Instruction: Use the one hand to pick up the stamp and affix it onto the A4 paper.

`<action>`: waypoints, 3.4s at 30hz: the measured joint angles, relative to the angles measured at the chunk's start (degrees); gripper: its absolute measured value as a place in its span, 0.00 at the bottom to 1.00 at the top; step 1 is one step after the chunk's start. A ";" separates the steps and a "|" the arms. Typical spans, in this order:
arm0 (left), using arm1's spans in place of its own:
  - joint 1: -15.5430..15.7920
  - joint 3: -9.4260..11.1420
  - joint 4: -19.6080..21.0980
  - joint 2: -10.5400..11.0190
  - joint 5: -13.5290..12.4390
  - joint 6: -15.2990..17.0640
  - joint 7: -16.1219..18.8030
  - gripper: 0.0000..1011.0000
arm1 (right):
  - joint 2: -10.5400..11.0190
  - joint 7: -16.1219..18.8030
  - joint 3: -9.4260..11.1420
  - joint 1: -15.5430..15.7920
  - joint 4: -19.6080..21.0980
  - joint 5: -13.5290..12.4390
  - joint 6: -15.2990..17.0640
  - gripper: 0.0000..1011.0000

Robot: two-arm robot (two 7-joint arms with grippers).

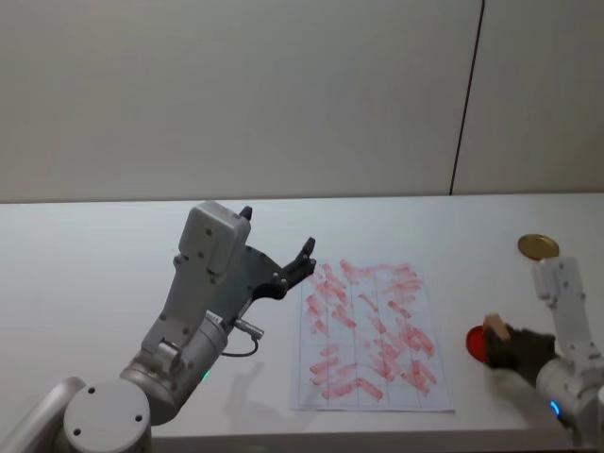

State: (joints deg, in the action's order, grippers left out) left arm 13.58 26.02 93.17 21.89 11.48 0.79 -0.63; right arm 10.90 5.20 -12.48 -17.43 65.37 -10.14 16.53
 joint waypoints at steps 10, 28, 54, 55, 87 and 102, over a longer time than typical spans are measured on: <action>0.00 0.00 0.00 0.00 0.00 0.00 0.00 0.98 | 0.39 0.27 -0.49 2.20 9.64 0.73 0.92 0.22; 0.00 0.00 0.00 0.00 0.00 0.00 0.00 0.98 | -0.70 6.00 -4.59 5.91 17.65 3.87 6.02 0.22; 0.00 0.00 0.00 0.00 0.00 0.00 0.00 0.98 | -1.98 8.71 -7.83 7.47 15.64 8.36 8.80 0.22; 0.00 0.00 0.00 0.00 0.00 0.00 0.00 0.98 | -1.99 8.69 -7.83 7.44 15.54 8.41 8.72 0.22; 0.00 0.00 0.00 0.00 0.00 0.00 0.00 0.98 | -3.07 10.32 -7.30 4.44 7.52 9.06 5.64 0.22; 0.00 0.00 0.00 0.00 0.00 0.00 0.00 0.98 | -3.33 10.80 -7.32 3.81 5.79 9.03 5.58 0.22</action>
State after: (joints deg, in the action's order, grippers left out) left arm 13.59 26.02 93.18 21.89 11.48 0.80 -0.63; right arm 7.56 16.00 -19.80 -13.61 71.16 -1.11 22.11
